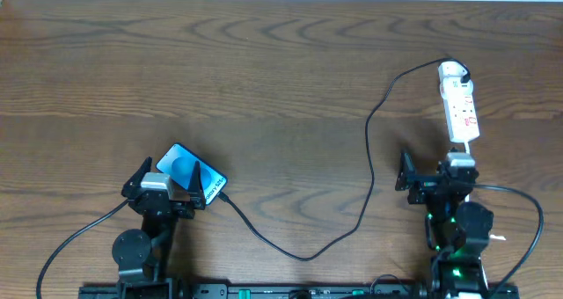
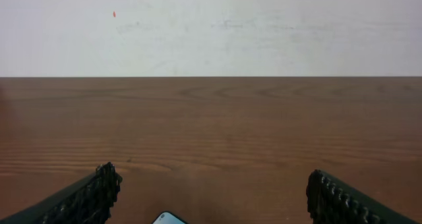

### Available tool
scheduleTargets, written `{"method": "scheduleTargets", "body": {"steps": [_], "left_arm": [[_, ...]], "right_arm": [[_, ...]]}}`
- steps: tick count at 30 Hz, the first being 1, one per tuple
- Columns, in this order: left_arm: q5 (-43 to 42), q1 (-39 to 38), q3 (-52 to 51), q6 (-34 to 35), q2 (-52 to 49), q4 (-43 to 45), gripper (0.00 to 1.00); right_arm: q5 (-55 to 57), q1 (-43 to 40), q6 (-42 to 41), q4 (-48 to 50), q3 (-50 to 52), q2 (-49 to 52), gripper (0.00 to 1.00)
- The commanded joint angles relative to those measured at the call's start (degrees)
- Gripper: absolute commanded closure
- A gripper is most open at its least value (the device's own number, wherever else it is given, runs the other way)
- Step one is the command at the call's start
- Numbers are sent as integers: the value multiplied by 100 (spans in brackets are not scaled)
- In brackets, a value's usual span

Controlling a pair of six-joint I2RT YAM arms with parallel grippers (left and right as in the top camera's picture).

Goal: Plug charger to phone and switch on socket

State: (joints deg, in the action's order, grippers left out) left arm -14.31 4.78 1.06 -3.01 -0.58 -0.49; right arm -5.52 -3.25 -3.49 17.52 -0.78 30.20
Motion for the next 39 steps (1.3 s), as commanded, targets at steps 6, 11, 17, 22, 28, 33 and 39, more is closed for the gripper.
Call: {"method": "scheduleTargets", "body": {"steps": [6, 11, 17, 22, 28, 33, 39], "left_arm": [[-173, -20, -83, 4, 35, -227, 7], [-173, -20, -83, 4, 35, -227, 7], [-170, -20, -83, 4, 35, -227, 7], [-173, -20, -83, 4, 35, -227, 7], [-170, -20, -83, 4, 35, -227, 7], [-173, -20, -83, 4, 35, -227, 7], [-173, -20, -83, 4, 35, -227, 7]], "right_arm": [[385, 35, -72, -1008, 46, -1220, 1], [446, 37, -50, -1725, 46, -1818, 1], [503, 37, -52, -2192, 46, -2411, 1], [516, 37, 262, -2194, 46, -2758, 1], [516, 37, 632, -2194, 46, -2992, 1], [516, 37, 813, -2197, 46, -2992, 1], [516, 37, 831, -2197, 46, -2992, 1]]}}
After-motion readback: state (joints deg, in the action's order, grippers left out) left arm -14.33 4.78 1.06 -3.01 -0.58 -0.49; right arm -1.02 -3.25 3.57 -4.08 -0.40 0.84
